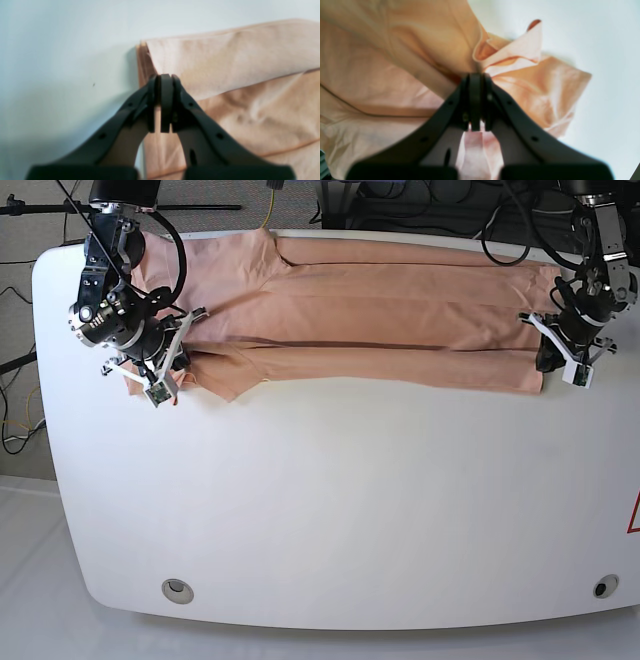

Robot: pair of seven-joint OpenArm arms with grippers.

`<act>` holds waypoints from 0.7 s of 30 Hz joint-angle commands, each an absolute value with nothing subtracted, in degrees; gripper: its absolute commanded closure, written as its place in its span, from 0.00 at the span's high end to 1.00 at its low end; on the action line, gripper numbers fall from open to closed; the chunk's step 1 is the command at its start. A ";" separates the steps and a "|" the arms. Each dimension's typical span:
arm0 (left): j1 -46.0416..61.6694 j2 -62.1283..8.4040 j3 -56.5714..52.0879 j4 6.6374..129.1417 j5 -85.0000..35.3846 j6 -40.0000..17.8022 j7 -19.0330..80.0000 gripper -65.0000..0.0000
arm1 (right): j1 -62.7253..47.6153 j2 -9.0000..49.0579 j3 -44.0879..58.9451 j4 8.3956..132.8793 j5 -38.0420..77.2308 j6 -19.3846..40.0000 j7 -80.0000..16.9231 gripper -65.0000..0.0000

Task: Fold the T-shirt properly
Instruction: 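Lift the hem with both grippers and fold it toward the collar band, then lower the folded hem with both grippers and hold it flat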

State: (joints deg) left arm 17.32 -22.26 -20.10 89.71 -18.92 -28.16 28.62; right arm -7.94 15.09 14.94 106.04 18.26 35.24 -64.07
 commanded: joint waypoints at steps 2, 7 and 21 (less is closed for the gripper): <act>18.03 -23.59 -21.55 92.18 -19.14 -28.42 26.52 0.00 | -7.66 15.87 15.06 107.19 17.88 35.48 -63.23 0.00; 19.35 -23.58 -22.51 93.69 -18.74 -28.74 26.08 0.00 | -8.12 15.93 15.09 107.12 17.76 35.46 -63.01 0.00; 20.86 -23.89 -21.65 93.29 -19.20 -28.19 29.33 0.00 | -9.30 15.79 14.84 107.13 18.01 36.14 -63.87 0.00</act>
